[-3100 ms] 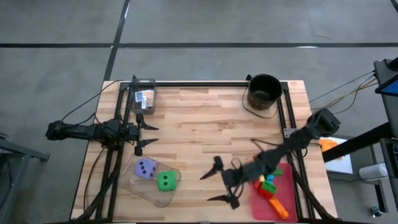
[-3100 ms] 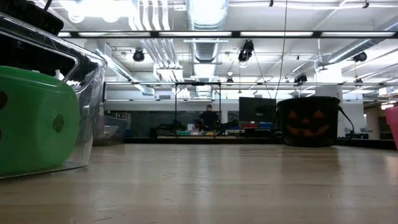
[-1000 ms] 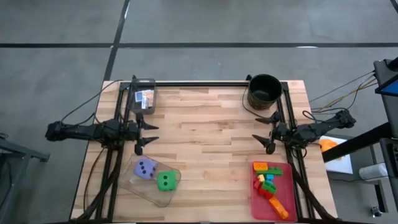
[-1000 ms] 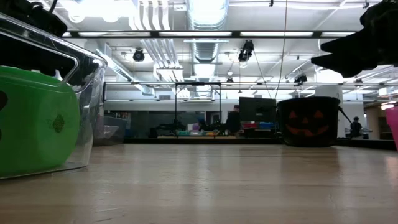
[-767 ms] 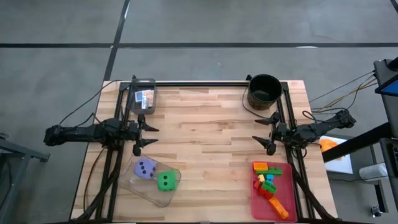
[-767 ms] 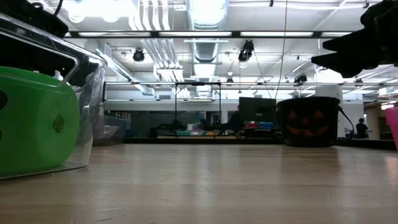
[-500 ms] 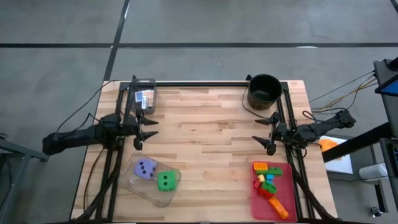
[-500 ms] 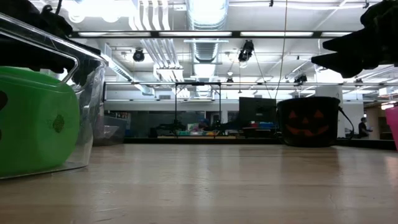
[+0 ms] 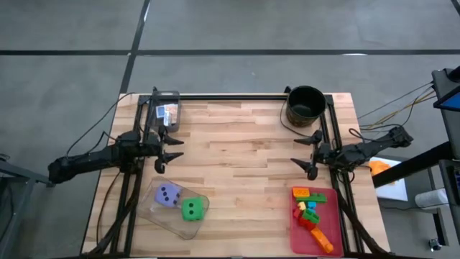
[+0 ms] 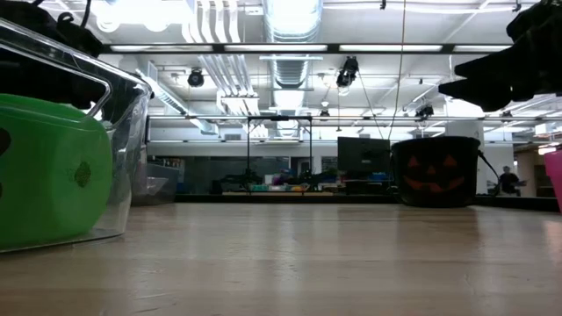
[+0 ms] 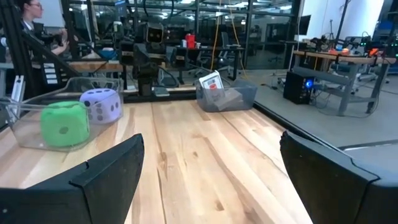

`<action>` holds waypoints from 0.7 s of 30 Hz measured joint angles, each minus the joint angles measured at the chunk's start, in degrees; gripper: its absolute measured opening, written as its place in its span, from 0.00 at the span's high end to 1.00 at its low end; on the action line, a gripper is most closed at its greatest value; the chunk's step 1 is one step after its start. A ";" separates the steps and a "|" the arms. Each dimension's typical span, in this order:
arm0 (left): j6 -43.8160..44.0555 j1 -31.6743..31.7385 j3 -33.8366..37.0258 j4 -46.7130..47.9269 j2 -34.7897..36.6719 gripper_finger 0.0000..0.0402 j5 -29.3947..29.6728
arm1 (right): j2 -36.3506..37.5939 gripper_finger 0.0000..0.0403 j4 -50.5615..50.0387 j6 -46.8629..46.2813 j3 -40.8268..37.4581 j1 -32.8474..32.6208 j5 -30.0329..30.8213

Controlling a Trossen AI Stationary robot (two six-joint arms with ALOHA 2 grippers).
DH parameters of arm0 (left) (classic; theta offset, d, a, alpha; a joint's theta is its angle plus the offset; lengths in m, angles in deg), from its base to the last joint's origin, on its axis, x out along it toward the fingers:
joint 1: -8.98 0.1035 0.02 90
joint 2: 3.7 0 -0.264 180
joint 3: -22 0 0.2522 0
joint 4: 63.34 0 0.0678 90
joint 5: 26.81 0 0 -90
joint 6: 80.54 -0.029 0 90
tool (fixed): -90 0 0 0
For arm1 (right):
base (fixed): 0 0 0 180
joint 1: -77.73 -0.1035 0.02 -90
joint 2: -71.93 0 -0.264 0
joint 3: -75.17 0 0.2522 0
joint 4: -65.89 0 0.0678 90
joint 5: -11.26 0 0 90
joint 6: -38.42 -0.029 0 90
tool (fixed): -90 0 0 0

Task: Pick & Place Toys
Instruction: Return to Home Position

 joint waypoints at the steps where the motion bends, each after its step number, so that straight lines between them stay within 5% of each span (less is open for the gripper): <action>1: 0.23 0.00 0.00 0.04 0.00 0.45 0.00 | -0.18 0.07 0.00 0.03 0.00 0.00 0.00; 21: -1.16 0.00 0.04 0.04 -0.13 0.45 0.03 | -5.28 0.07 -0.08 0.07 1.38 0.00 0.11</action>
